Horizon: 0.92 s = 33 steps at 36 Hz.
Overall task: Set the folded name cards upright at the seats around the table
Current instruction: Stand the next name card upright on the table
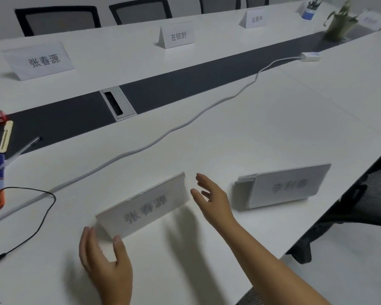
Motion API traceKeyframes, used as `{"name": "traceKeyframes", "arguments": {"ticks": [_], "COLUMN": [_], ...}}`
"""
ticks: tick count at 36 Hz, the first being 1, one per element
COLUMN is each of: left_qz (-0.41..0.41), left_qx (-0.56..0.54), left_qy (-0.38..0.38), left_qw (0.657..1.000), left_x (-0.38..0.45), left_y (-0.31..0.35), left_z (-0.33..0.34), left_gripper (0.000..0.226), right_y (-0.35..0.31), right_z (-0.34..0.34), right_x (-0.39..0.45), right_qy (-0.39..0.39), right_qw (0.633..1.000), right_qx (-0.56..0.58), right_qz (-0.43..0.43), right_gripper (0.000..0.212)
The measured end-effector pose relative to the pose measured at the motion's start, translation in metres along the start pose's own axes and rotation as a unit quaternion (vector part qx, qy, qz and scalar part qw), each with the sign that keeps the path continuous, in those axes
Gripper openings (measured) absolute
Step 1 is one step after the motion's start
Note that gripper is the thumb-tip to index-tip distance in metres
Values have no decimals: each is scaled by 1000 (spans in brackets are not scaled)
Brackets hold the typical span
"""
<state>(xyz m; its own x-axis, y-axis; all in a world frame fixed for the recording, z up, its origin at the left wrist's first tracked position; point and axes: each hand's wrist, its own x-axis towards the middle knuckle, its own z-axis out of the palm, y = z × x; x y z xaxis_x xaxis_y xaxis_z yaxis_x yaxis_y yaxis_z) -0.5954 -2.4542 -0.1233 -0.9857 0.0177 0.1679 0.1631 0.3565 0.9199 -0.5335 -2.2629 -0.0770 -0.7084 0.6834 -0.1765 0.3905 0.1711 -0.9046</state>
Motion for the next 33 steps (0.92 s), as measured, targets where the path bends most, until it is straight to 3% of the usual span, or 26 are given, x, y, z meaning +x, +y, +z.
{"name": "traceKeyframes", "arguments": {"ticks": [2,6,9,12,14,19,33], "left_qz": [63,114,84,38,20,-39,-70], "left_qx": [-10,-58,-64,-59,-49,-11,41], "left_qy": [-31,-145,-200,-239,-275,-310,-107], "left_qw": [997,981,974,968,960,950,991], "left_x": [-23,-62,-79,-91,-97,-96,-123], "left_y": [7,27,51,86,105,135,155], "left_z": [10,48,85,119,143,196,232], "left_gripper": [53,41,45,59,70,53,33], "right_y": [2,12,19,38,48,62,72], "right_z": [-24,-88,-139,-190,-219,-260,-279], "right_x": [-18,-47,-53,-40,-23,25,68], "right_qy": [23,131,236,271,238,99,-27], "right_qw": [999,988,966,957,964,983,987], "right_qx": [2,-32,-74,-105,-109,-67,-150], "right_qz": [-30,-75,-79,-24,40,139,59], "right_gripper": [37,24,17,35,54,69,54]}}
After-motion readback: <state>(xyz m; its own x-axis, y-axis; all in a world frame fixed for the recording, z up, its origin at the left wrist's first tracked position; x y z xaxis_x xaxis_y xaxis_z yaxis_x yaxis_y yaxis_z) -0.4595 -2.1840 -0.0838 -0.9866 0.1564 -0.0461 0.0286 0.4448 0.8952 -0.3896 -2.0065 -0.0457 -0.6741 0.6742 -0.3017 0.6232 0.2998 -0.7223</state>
